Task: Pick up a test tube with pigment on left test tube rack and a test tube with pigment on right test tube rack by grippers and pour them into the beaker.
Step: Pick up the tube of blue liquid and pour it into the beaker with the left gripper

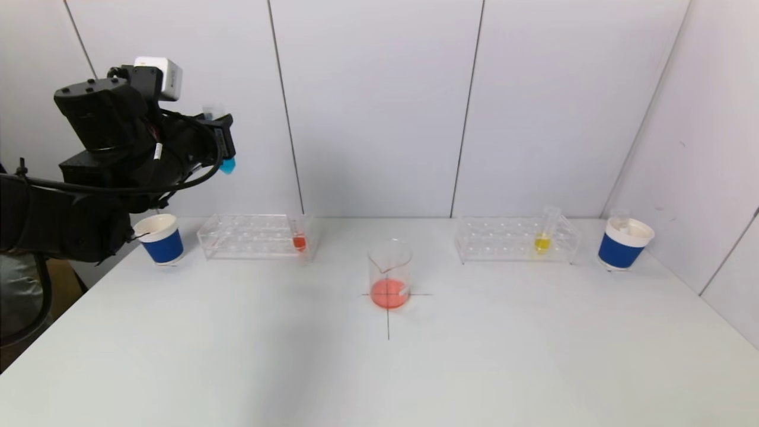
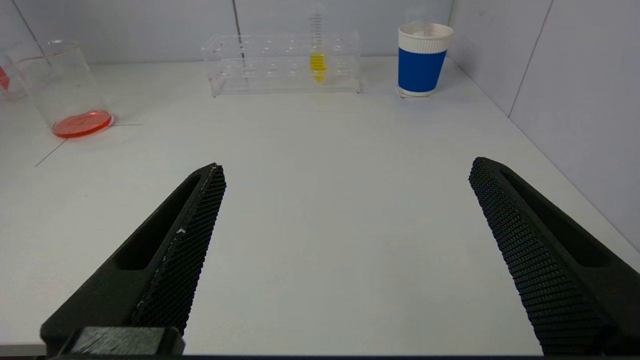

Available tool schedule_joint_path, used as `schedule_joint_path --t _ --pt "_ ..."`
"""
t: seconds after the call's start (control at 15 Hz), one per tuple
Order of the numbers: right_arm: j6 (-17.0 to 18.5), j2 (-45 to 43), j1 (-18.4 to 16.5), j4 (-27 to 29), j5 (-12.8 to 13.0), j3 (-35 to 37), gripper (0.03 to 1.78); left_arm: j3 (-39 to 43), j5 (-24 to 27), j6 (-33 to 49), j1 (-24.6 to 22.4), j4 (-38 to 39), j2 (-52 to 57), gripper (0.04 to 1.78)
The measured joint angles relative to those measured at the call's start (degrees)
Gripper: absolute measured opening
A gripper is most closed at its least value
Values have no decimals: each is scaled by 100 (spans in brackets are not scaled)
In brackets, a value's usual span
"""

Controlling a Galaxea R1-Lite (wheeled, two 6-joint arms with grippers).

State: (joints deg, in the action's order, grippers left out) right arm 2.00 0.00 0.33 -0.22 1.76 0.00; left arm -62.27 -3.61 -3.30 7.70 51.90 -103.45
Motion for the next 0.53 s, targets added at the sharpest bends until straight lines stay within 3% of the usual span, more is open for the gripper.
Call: schedule_joint_path --t 0.53 --pt "-2 0 0 -2 0 0 177 -10 -446 -11 861 -217 138 44"
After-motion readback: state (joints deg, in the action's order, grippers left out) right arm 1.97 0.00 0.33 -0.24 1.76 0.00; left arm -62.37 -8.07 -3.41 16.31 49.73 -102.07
